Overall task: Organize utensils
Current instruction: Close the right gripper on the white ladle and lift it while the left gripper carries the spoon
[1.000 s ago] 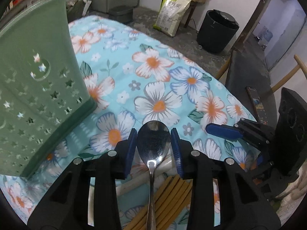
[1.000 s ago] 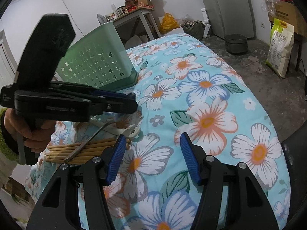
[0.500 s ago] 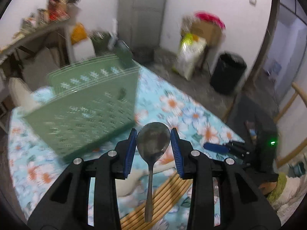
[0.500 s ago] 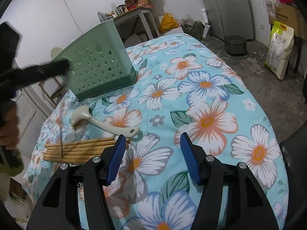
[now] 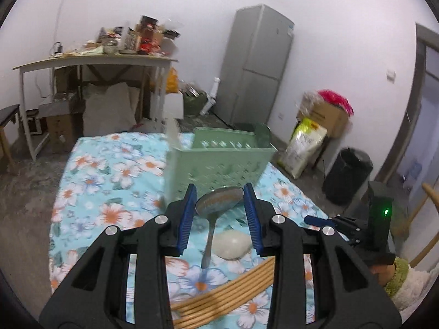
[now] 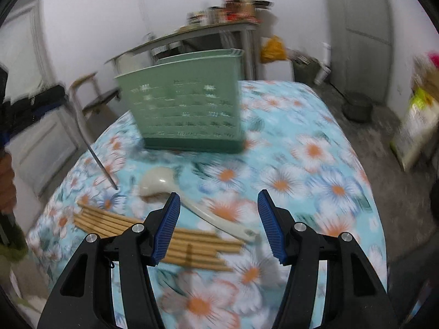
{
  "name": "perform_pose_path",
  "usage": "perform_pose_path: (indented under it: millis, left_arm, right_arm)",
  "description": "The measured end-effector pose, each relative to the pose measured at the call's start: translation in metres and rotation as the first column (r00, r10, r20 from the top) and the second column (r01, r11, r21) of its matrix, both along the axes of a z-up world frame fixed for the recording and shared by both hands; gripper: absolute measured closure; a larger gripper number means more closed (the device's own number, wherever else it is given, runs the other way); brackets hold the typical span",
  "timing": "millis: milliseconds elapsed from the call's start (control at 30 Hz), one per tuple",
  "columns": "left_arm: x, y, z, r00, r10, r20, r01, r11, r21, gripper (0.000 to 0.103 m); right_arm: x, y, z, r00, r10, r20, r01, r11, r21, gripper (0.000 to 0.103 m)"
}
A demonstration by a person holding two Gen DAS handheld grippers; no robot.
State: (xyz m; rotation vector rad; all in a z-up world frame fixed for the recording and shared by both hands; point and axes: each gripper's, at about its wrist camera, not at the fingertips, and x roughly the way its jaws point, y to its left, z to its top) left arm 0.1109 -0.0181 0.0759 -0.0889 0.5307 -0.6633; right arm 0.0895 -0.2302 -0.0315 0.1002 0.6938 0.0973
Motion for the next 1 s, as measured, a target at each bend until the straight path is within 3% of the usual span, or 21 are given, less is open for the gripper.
perform_pose_path:
  millis: [100,167,300,533,633,833,867,900,1000]
  left_arm:
    - [0.003,0.019,0.003,0.999,0.040,0.014,-0.039,0.999,-0.032,0.070]
    - [0.005,0.032,0.005,0.998,0.063,0.021,-0.062,0.997,-0.050,0.070]
    - [0.008,0.049,0.005,0.996,0.089,0.020,-0.087,0.993,-0.076,0.070]
    - [0.015,0.063,0.001,0.996,0.089,0.012,-0.087,0.990,-0.110,0.070]
    - [0.017,0.064,0.002,0.996,0.088,0.016,-0.086,0.990,-0.108,0.070]
    - [0.017,0.063,0.003,0.996,0.089,0.018,-0.087,0.990,-0.113,0.070]
    - [0.017,0.063,0.003,0.996,0.088,0.019,-0.085,0.990,-0.111,0.070]
    - [0.018,0.063,0.004,0.996,0.088,0.020,-0.085,0.990,-0.110,0.070]
    - [0.017,0.063,0.007,0.996,0.089,0.026,-0.086,0.990,-0.109,0.070]
  right_arm:
    - [0.016,0.033,0.007,0.991,0.134,0.003,-0.132,0.985,-0.114,0.046]
    - [0.029,0.056,0.006,0.974,0.225,-0.032,-0.227,0.953,-0.200,0.046]
    - [0.050,0.093,-0.010,0.923,0.353,-0.156,-0.386,0.854,-0.348,0.046]
    - [0.078,0.109,-0.036,0.850,0.411,-0.331,-0.519,0.762,-0.386,0.046]
    - [0.087,0.110,-0.037,0.841,0.422,-0.338,-0.531,0.766,-0.363,0.046]
    - [0.099,0.103,-0.036,0.849,0.420,-0.322,-0.508,0.817,-0.274,0.051]
    - [0.097,0.103,-0.035,0.855,0.417,-0.308,-0.500,0.820,-0.278,0.077]
    - [0.098,0.103,-0.034,0.856,0.416,-0.308,-0.498,0.824,-0.270,0.093]
    - [0.098,0.099,-0.031,0.876,0.381,-0.295,-0.459,0.848,-0.266,0.093]
